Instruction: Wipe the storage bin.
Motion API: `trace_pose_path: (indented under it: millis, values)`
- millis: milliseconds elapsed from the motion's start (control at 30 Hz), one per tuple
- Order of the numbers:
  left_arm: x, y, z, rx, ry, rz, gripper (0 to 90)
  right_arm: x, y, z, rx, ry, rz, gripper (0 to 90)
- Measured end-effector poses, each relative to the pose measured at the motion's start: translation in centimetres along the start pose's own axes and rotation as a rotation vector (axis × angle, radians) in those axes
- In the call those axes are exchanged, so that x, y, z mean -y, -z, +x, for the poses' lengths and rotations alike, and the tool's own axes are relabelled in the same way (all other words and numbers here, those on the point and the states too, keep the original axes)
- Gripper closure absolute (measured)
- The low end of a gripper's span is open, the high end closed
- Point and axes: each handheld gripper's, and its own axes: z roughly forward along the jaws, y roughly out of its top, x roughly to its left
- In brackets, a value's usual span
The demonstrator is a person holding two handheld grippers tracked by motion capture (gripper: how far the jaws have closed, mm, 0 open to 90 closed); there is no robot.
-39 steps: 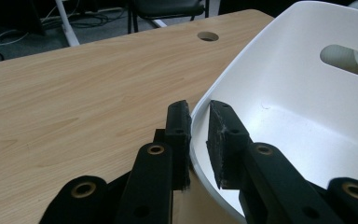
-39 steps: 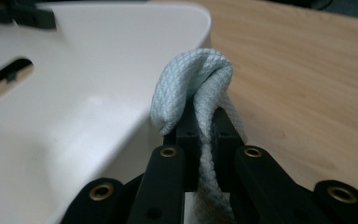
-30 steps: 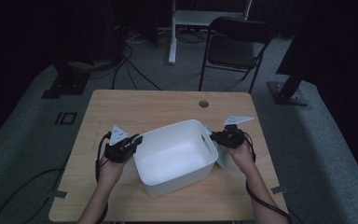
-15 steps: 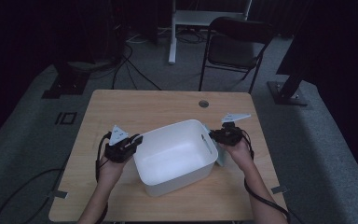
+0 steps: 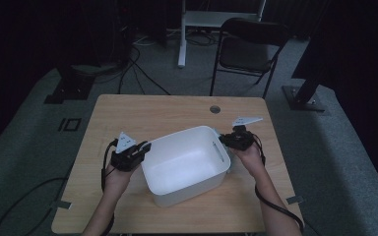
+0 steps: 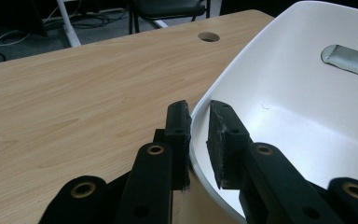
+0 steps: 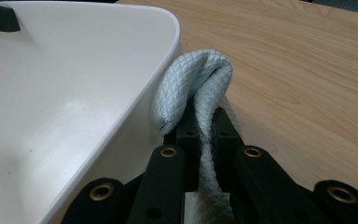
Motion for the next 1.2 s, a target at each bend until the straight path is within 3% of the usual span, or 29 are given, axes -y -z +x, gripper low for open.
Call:
trace_pose_path:
  millis: [133, 233, 400, 600, 767, 1000, 1200]
  values:
    - [0.0, 0.0, 0.0, 0.0, -0.001, 0.001, 79.0, -0.9, 0.5, 0.0, -0.005, 0.009, -0.026, 85.8]
    - [0.0, 0.0, -0.1, -0.006, 0.0, 0.0, 79.0, -1.2, 0.3, 0.0, 0.003, 0.022, -0.01, 85.8]
    - [0.0, 0.0, -0.1, -0.007, -0.001, 0.001, 79.0, -0.4, -0.7, -0.4, 0.002, 0.0, 0.022, 85.9]
    - [0.0, -0.1, -0.2, -0.005, -0.004, 0.0, 79.0, -1.3, 0.2, -0.5, -0.015, 0.003, -0.041, 85.8]
    - [0.0, -0.1, -0.2, -0.009, 0.0, -0.001, 79.1, -1.7, -0.2, -0.6, -0.021, 0.019, -0.012, 85.9]
    - [0.0, -0.1, -0.2, -0.009, -0.001, -0.003, 79.0, -0.6, -1.8, -1.3, -0.023, -0.011, 0.043, 85.9]
    - [0.0, -0.1, -0.1, 0.0, -0.001, -0.005, 78.9, -0.4, -1.6, -1.5, 0.004, -0.034, 0.004, 85.6]
